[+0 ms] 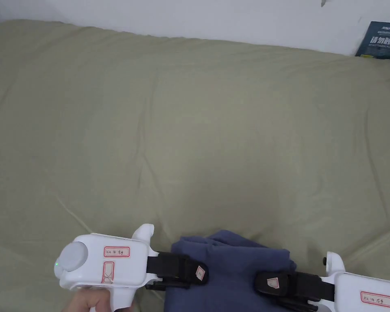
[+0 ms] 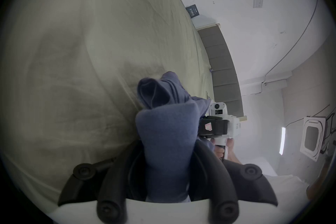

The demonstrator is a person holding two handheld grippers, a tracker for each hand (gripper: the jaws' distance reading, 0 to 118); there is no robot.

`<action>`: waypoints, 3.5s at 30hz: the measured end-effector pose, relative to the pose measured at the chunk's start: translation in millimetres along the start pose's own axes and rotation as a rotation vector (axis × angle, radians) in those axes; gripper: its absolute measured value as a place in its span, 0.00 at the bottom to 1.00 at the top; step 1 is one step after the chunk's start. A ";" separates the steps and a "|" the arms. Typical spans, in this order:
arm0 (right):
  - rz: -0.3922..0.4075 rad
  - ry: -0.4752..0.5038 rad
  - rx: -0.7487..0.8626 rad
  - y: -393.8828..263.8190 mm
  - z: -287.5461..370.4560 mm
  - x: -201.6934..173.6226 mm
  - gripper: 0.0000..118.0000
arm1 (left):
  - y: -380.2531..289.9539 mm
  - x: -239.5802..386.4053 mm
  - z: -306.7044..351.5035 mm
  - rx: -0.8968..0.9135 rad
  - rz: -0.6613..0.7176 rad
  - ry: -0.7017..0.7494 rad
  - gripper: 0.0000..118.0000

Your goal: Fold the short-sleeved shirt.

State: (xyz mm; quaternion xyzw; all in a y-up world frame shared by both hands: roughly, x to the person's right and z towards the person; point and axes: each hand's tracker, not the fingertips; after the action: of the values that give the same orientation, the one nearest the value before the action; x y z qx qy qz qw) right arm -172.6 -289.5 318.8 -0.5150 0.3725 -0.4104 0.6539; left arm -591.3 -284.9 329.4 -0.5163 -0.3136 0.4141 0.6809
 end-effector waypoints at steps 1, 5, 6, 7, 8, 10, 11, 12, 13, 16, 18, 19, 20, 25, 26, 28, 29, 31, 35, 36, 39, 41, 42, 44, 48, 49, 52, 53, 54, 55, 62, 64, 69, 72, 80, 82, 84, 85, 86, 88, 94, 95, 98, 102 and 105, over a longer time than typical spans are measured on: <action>0.017 -0.007 -0.004 -0.2 0.8 -6.7 0.00 | 7.9 -7.1 8.2 0.001 -0.039 0.042 0.21; 0.122 -0.040 0.002 -2.6 8.0 -37.2 0.00 | 24.2 -1.9 42.7 0.025 -0.061 0.052 0.21; 0.127 -0.034 0.009 -2.9 11.1 -41.6 0.00 | 30.2 -2.5 57.1 0.034 -0.065 0.069 0.21; 0.134 -0.028 0.014 -3.0 13.0 -47.0 0.00 | 38.1 -5.3 78.8 0.063 -0.084 0.117 0.21; 0.143 -0.025 0.021 -3.1 14.1 -52.0 0.00 | 46.7 -8.5 101.4 0.068 -0.094 0.148 0.21; 0.156 -0.027 0.034 -3.3 15.1 -60.3 0.00 | 56.0 -8.8 147.5 0.081 -0.088 0.203 0.21; 0.162 -0.031 0.036 -2.9 14.3 -64.1 0.00 | 63.5 -12.4 175.6 0.097 -0.090 0.250 0.21; 0.170 -0.036 0.040 -2.8 13.4 -67.9 0.00 | 72.4 -16.0 203.2 0.109 -0.103 0.293 0.21; 0.176 -0.041 0.041 -2.6 12.2 -70.9 0.00 | 86.7 -27.0 232.2 0.122 -0.098 0.330 0.21; 0.191 -0.059 0.043 0.1 7.4 -78.2 0.00 | 114.9 -49.9 305.8 0.137 -0.065 0.451 0.21; 0.197 -0.070 0.042 3.1 4.3 -80.2 0.00 | 133.4 -59.4 341.8 0.131 -0.053 0.510 0.21; 0.200 -0.084 0.044 3.6 2.7 -81.9 0.00 | 141.1 -63.6 354.0 0.121 -0.047 0.535 0.21; 0.203 -0.091 0.044 4.4 0.9 -82.8 0.00 | 152.1 -56.1 356.9 0.121 -0.046 0.538 0.21; 0.199 -0.125 0.023 10.8 -7.8 -80.2 0.00 | 176.0 -56.9 365.4 0.130 -0.063 0.594 0.21; 0.198 -0.131 0.018 12.2 -8.3 -79.5 0.00 | 178.4 -54.8 362.0 0.117 -0.069 0.602 0.28; 0.200 -0.134 0.016 12.8 -6.9 -78.9 0.00 | 181.0 -46.0 352.4 0.086 -0.070 0.641 0.40; 0.201 -0.138 0.018 13.2 -5.7 -79.3 0.00 | 176.2 -45.6 353.7 0.095 -0.070 0.699 0.50; 0.206 -0.134 0.027 14.3 1.5 -79.3 0.00 | 162.7 -34.6 350.2 0.069 -0.149 0.698 1.00; 0.246 -0.124 0.068 11.1 18.5 -89.4 0.00 | 137.4 -30.8 358.0 0.160 -0.208 0.757 0.97; 0.258 -0.116 0.078 10.2 22.7 -92.3 0.00 | 128.3 -24.5 351.4 0.163 -0.219 0.766 0.96; 0.337 -0.124 0.141 4.4 39.9 -109.0 0.00 | 101.4 27.9 326.9 0.239 -0.272 0.773 0.51; 0.399 -0.204 0.241 -1.1 51.1 -125.7 0.00 | 80.5 61.7 290.0 0.368 -0.337 0.788 0.00; 0.439 -0.251 0.279 -3.0 56.5 -133.6 0.00 | 72.3 76.3 273.9 0.423 -0.386 0.784 0.00; 0.544 -0.416 0.397 -9.7 64.7 -157.4 0.00 | 50.1 107.1 234.4 0.460 -0.391 0.705 0.00; 0.726 -0.674 0.588 -24.1 76.2 -195.5 0.00 | 43.5 135.0 160.0 0.631 -0.556 0.666 0.00; 0.757 -0.718 0.638 -30.2 79.3 -205.0 0.00 | -2.3 181.1 123.6 0.658 -0.573 0.631 0.00; 0.845 -0.818 0.811 -49.7 90.3 -225.1 0.00 | -49.0 229.0 68.9 0.832 -0.687 0.656 0.00; 0.873 -0.842 0.859 -56.5 93.7 -230.3 0.01 | -45.8 242.0 60.9 0.851 -0.697 0.651 0.00; 0.889 -0.866 0.880 -59.3 97.2 -232.4 0.01 | -53.4 251.9 52.5 0.884 -0.714 0.653 0.00; 0.908 -0.888 0.910 -64.3 100.3 -235.8 0.00 | -62.0 262.6 44.2 0.907 -0.731 0.665 0.00; 0.969 -0.922 0.957 -85.0 116.5 -247.8 0.01 | -87.1 299.2 32.7 0.985 -0.854 0.809 0.00; 0.976 -0.918 0.964 -87.1 117.6 -249.0 0.01 | -95.2 302.0 30.7 0.989 -0.856 0.798 0.00; 0.971 -0.899 0.964 -84.8 116.9 -249.4 0.01 | -91.5 302.3 39.1 0.983 -0.878 0.815 0.00; 0.971 -0.900 0.963 -84.5 116.1 -249.9 0.01 | -94.2 306.7 38.0 0.983 -0.885 0.831 0.00; 0.990 -0.909 0.984 -81.3 114.5 -252.1 0.07 | -89.8 301.9 49.3 1.011 -0.870 0.834 0.12; 1.003 -0.896 1.016 -83.0 115.0 -254.2 0.51 | -87.4 301.6 52.1 1.012 -0.858 0.844 0.76; 0.998 -0.905 1.013 -78.7 115.8 -255.8 1.00 | -79.7 300.3 52.2 0.982 -0.818 0.856 1.00; 0.985 -0.911 0.994 -75.0 115.3 -255.7 1.00 | -82.4 293.8 57.0 1.081 -0.736 0.866 1.00; 0.982 -0.922 1.079 -84.6 117.7 -258.8 1.00 | -79.4 297.9 52.6 1.022 -0.842 0.859 1.00; 0.997 -0.910 1.045 -87.6 116.1 -261.7 1.00 | -78.7 301.8 47.9 1.026 -0.873 0.905 1.00; 0.985 -0.894 1.003 -76.4 118.6 -262.4 1.00 | -86.7 309.3 57.7 0.943 -0.873 0.857 1.00; 0.979 -0.890 0.997 -74.6 119.5 -261.8 1.00 | -88.7 312.7 56.9 0.930 -0.882 0.870 1.00; 0.983 -0.885 0.997 -78.3 123.3 -265.7 1.00 | -87.3 314.1 55.8 0.939 -0.892 0.849 1.00; 0.943 -0.867 0.977 -69.7 128.4 -255.5 1.00 | -88.8 321.4 56.7 0.918 -0.878 0.808 1.00; 0.948 -0.860 0.978 -58.1 132.8 -250.9 1.00 | -90.2 323.7 53.2 0.937 -0.898 0.852 1.00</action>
State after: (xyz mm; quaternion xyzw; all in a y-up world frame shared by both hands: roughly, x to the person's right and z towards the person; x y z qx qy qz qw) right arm -157.5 -17.4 417.3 -0.0704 0.0453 0.0284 0.9961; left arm -466.1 14.9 430.5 -0.1130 0.0040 -0.0463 0.9925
